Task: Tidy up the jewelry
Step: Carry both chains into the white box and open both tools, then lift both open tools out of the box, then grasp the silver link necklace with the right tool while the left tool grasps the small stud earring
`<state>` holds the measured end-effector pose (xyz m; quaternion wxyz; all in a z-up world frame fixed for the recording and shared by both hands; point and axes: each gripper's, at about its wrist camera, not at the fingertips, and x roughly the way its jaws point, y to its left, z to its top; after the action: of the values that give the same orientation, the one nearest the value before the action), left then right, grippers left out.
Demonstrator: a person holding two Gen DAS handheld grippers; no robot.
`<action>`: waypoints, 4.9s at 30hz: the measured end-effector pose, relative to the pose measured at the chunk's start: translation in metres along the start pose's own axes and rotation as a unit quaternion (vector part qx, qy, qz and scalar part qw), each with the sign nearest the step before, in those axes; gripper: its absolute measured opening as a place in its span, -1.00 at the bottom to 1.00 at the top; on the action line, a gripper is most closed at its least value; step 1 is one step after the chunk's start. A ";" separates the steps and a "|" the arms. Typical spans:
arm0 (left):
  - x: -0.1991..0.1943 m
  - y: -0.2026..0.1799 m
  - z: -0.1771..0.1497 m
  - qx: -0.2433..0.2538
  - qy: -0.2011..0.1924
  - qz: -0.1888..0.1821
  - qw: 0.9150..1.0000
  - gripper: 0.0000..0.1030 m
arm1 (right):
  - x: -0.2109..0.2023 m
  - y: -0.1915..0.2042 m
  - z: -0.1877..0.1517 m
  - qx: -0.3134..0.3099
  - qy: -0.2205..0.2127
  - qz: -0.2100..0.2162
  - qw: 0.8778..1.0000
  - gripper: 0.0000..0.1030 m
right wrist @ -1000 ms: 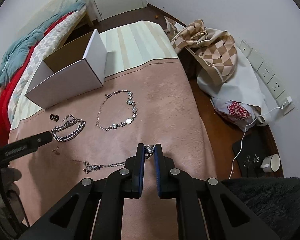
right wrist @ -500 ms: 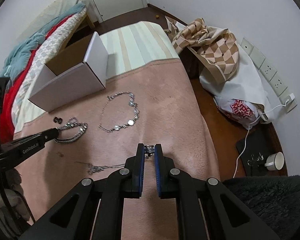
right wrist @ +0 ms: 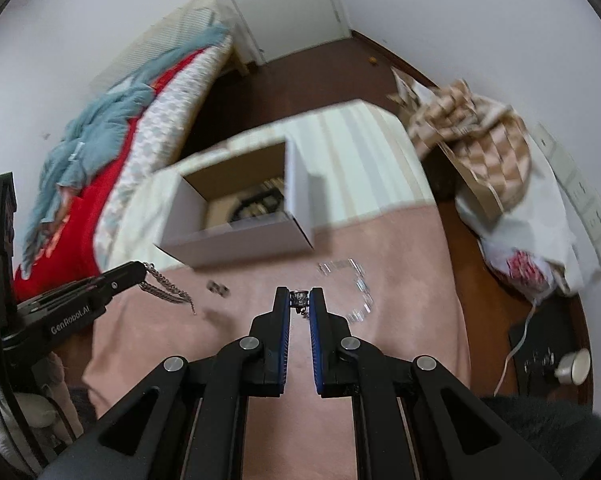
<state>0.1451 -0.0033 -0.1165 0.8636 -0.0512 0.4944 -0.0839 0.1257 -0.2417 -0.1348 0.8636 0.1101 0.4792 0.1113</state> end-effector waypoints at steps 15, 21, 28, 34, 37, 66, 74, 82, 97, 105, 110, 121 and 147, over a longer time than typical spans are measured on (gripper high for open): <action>0.020 0.035 0.096 -0.018 -0.007 -0.021 1.000 -0.97 | 0.025 0.080 0.149 -0.077 -0.007 0.058 0.995 -0.81; 0.056 0.046 0.099 -0.040 0.037 -0.045 0.997 -0.97 | 0.096 0.088 0.171 -0.086 0.062 0.070 0.992 -0.81; 0.078 0.059 0.093 -0.069 0.070 -0.048 0.994 -0.91 | 0.152 0.094 0.177 -0.091 0.117 0.080 0.986 -0.81; 0.082 0.076 0.091 -0.106 0.083 -0.030 0.990 -0.74 | 0.184 0.099 0.179 -0.078 0.169 0.106 0.977 -0.79; 0.077 0.078 0.088 -0.101 0.071 -0.006 0.992 0.04 | 0.195 0.093 0.176 -0.068 0.190 0.089 0.975 -0.34; 0.021 0.038 0.026 -0.032 -0.013 0.139 0.990 0.93 | 0.079 0.057 0.069 -0.105 0.048 -0.141 0.983 0.99; -0.028 0.027 0.013 -0.026 -0.050 0.138 0.989 0.93 | 0.034 0.072 0.059 -0.106 0.016 -0.131 0.986 0.99; -0.064 0.019 -0.004 -0.025 -0.074 0.139 0.987 0.93 | -0.015 0.086 0.045 -0.111 -0.017 -0.125 0.986 0.99; -0.104 0.015 -0.033 -0.042 -0.115 0.152 0.981 0.93 | -0.076 0.096 0.027 -0.104 -0.059 -0.106 0.987 0.99; -0.029 0.028 -0.070 -0.053 -0.041 0.178 0.982 0.93 | -0.024 0.012 -0.004 -0.010 -0.005 -0.129 0.992 1.00; 0.013 0.034 -0.081 -0.044 -0.002 0.198 0.979 0.93 | 0.027 -0.037 -0.028 0.038 0.036 -0.125 0.991 0.84; 0.054 0.048 -0.074 -0.035 0.031 0.211 0.976 0.93 | 0.114 -0.043 -0.031 -0.001 0.049 -0.145 0.988 0.10; 0.081 0.002 -0.093 -0.025 0.078 0.081 0.993 0.79 | 0.062 -0.036 -0.059 0.015 0.029 -0.081 0.996 -0.91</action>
<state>0.1049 -0.0180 -0.2325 0.8246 -0.0261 0.5651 -0.0049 0.1106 -0.2524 -0.2261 0.8539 0.0807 0.5127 0.0373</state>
